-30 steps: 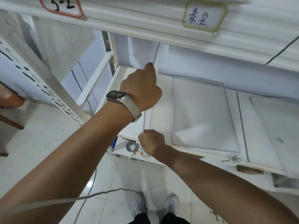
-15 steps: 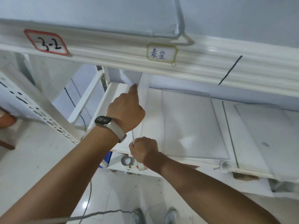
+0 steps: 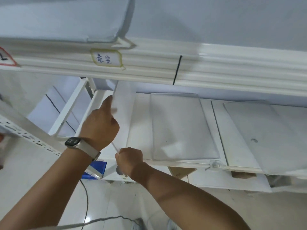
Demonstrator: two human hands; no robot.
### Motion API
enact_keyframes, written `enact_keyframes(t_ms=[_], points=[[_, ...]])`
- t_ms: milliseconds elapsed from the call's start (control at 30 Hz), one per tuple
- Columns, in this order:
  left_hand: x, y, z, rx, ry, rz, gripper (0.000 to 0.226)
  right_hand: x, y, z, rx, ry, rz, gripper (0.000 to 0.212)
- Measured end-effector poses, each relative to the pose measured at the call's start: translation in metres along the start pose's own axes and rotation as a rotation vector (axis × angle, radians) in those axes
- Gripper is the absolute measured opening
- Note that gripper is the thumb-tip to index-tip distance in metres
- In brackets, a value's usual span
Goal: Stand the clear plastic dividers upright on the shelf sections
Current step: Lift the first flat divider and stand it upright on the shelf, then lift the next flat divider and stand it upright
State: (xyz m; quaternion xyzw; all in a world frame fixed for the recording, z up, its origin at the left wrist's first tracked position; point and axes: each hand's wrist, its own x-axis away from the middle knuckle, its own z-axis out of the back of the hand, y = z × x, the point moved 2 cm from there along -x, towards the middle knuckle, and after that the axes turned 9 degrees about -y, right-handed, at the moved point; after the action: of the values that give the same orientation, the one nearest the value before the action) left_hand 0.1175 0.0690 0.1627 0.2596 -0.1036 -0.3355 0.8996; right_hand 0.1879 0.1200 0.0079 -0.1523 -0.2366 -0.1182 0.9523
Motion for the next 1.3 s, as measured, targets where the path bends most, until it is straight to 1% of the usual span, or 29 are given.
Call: enact_keyframes(t_ms=[67, 100, 167, 200, 300, 433, 500, 567, 633, 667, 700, 767, 833, 867, 900, 933, 967, 1033, 1067, 1100, 1133, 1167, 1233, 1267, 1300], points=[[0.000, 0.002, 0.000, -0.002, -0.009, 0.008, 0.067, 0.000, 0.004, -0.004, -0.058, -0.006, 0.000, 0.022], [0.000, 0.004, -0.001, -0.001, -0.020, 0.012, 0.066, 0.003, 0.008, -0.006, -0.134, 0.017, -0.006, 0.024], [0.003, 0.007, -0.002, 0.006, -0.050, 0.027, 0.064, 0.016, 0.018, -0.014, -0.266, 0.048, -0.012, 0.044], [0.004, 0.008, -0.003, 0.008, -0.063, 0.033, 0.063, 0.027, 0.027, -0.017, -0.309, 0.078, -0.011, 0.047], [0.003, 0.010, -0.003, -0.002, -0.083, 0.064, 0.062, 0.058, 0.072, -0.020, -0.331, 0.159, -0.034, 0.041], [-0.003, 0.016, 0.004, 0.023, -0.079, 0.110, 0.065, 0.089, 0.157, -0.008, -0.333, 0.249, -0.187, 0.034], [-0.003, 0.018, 0.005, -0.008, -0.060, 0.133, 0.066, 0.105, 0.198, 0.000, -0.359, 0.275, -0.264, 0.028], [-0.004, 0.025, 0.005, -0.137, 0.040, 0.077, 0.070, 0.121, 0.234, 0.011, -0.389, 0.295, -0.341, 0.021], [-0.010, 0.029, 0.001, -0.284, 0.201, -0.067, 0.071, 0.135, 0.264, 0.021, -0.406, 0.332, -0.404, 0.014], [-0.013, 0.030, -0.001, -0.338, 0.283, -0.124, 0.066, 0.140, 0.277, 0.025, -0.418, 0.347, -0.429, 0.012], [-0.017, 0.032, -0.004, -0.354, 0.356, -0.164, 0.062, 0.146, 0.289, 0.028, -0.433, 0.356, -0.454, 0.010], [-0.022, 0.045, -0.014, -0.341, 0.446, -0.184, 0.061, 0.154, 0.311, 0.032, -0.483, 0.371, -0.494, 0.010], [-0.023, 0.066, -0.035, -0.365, 0.433, -0.223, 0.060, 0.161, 0.327, 0.033, -0.542, 0.380, -0.539, 0.015], [-0.023, 0.076, -0.051, -0.351, 0.382, -0.247, 0.060, 0.162, 0.334, 0.032, -0.585, 0.375, -0.559, 0.017], [-0.026, 0.083, -0.071, -0.284, 0.313, -0.260, 0.060, 0.161, 0.341, 0.029, -0.648, 0.361, -0.585, 0.020], [-0.030, 0.084, -0.094, -0.173, 0.235, -0.217, 0.060, 0.158, 0.351, 0.023, -0.721, 0.345, -0.612, 0.022], [-0.034, 0.080, -0.119, -0.034, 0.138, -0.115, 0.058, 0.154, 0.360, 0.015, -0.792, 0.329, -0.643, 0.024], [-0.041, 0.065, -0.168, 0.239, -0.098, 0.218, 0.059, 0.143, 0.379, -0.004, -0.925, 0.290, -0.687, 0.026], [-0.040, 0.058, -0.189, 0.344, -0.204, 0.397, 0.060, 0.139, 0.386, -0.013, -0.985, 0.265, -0.702, 0.023], [-0.040, 0.047, -0.209, 0.440, -0.283, 0.533, 0.058, 0.139, 0.388, -0.019, -1.051, 0.247, -0.711, 0.020], [-0.039, 0.036, -0.226, 0.533, -0.323, 0.627, 0.055, 0.140, 0.388, -0.022, -1.127, 0.241, -0.716, 0.018], [-0.043, 0.018, -0.244, 0.593, -0.324, 0.689, 0.055, 0.143, 0.384, -0.023, -1.200, 0.245, -0.726, 0.017], [-0.059, -0.025, -0.274, 0.584, -0.307, 0.717, 0.066, 0.144, 0.382, -0.026, -1.275, 0.247, -0.733, 0.017], [-0.064, -0.037, -0.283, 0.579, -0.303, 0.733, 0.067, 0.143, 0.383, -0.028, -1.288, 0.250, -0.734, 0.018], [-0.063, -0.033, -0.279, 0.614, -0.301, 0.760, 0.063, 0.143, 0.384, -0.028, -1.293, 0.254, -0.740, 0.019]])
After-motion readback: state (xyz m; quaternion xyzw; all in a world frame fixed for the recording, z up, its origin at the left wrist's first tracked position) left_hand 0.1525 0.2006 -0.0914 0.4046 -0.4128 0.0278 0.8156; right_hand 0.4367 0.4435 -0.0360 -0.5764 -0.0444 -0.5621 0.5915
